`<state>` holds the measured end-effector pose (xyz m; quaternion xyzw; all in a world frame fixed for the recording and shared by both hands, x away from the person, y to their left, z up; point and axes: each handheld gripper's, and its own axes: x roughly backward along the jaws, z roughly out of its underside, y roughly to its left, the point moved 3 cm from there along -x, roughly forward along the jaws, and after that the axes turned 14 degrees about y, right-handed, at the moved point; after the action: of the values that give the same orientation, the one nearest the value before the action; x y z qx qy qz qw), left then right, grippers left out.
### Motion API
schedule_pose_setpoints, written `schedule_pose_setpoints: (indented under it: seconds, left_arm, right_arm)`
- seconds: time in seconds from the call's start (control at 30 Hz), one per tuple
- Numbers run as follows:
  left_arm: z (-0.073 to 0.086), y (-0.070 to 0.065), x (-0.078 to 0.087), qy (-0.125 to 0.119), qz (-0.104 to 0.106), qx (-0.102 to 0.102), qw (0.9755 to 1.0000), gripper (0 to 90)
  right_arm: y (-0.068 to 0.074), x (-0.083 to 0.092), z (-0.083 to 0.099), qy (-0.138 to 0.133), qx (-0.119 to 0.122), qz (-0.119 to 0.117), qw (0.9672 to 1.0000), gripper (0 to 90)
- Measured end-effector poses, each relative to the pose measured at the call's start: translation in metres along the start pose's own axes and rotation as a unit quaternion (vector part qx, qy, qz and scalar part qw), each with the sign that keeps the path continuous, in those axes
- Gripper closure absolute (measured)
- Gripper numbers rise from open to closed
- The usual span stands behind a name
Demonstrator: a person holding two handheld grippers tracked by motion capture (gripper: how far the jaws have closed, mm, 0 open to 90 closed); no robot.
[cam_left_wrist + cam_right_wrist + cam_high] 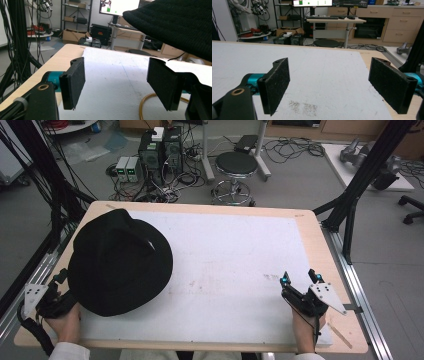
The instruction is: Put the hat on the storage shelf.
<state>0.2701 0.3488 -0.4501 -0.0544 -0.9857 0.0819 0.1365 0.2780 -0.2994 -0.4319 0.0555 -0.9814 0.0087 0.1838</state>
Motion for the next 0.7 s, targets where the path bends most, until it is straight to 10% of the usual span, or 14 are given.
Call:
schedule_pose_setpoints:
  seconds: [0.7]
  left_arm:
    - [-0.0003,-0.0002,-0.0004,0.0,0.0,-0.001,1.0,31.1]
  right_arm:
    - [0.0029,0.0014,0.0026,0.003,0.014,0.004,0.9999,16.7]
